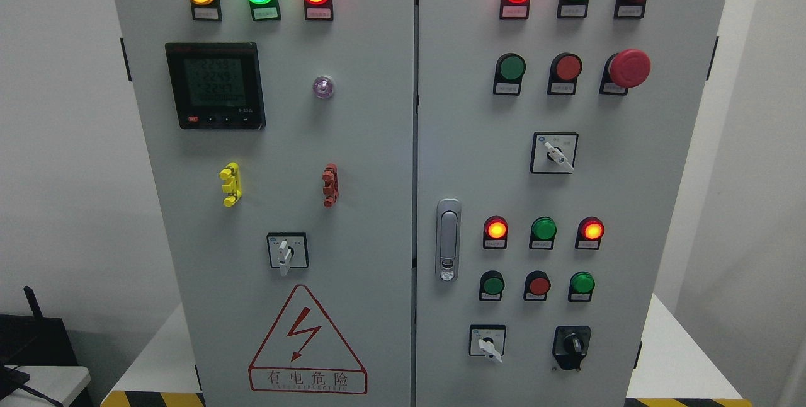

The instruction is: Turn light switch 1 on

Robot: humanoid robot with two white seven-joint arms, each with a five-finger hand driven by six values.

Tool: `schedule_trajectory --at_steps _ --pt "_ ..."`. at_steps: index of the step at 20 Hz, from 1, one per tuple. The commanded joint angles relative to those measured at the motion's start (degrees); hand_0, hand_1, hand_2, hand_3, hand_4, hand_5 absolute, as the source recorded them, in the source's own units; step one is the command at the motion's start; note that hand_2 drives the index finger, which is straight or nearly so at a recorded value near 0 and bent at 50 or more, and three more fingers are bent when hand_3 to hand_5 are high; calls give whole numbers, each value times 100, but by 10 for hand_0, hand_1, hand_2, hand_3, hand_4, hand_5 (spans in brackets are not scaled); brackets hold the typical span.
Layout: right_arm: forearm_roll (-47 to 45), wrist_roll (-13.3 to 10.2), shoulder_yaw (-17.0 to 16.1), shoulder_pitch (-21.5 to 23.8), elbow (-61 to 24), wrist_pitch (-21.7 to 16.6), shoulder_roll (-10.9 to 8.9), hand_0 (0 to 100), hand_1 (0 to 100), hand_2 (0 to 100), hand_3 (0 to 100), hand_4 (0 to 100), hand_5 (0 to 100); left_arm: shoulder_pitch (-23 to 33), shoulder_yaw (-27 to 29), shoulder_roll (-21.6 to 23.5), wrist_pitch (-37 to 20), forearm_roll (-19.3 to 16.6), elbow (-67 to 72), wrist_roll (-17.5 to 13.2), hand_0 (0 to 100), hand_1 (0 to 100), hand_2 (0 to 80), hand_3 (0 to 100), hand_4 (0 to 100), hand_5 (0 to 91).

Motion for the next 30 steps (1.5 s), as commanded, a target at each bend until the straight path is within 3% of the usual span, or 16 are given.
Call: schedule_trajectory --at_steps 1,12,16,27,30 --pt "-141 -2 97 4 0 -5 2 120 389 0 0 0 0 6 -36 26 11 3 19 2 474 0 0 0 0 0" --pt "-141 -2 97 4 0 -4 2 120 389 0 0 0 0 15 -9 17 -7 55 28 11 479 0 0 0 0 0" --pt "-141 -2 97 4 0 4 2 120 389 0 0 0 0 15 639 -53 -15 -23 -51 37 480 0 0 0 0 0" --pt "-141 -2 97 4 0 -5 2 120 389 0 0 0 0 349 1194 297 -33 -24 -886 336 463 0 0 0 0 0" --pt "-141 -2 97 -5 0 4 2 120 389 0 0 0 0 366 1668 430 -94 -24 -1139 327 463 0 0 0 0 0"
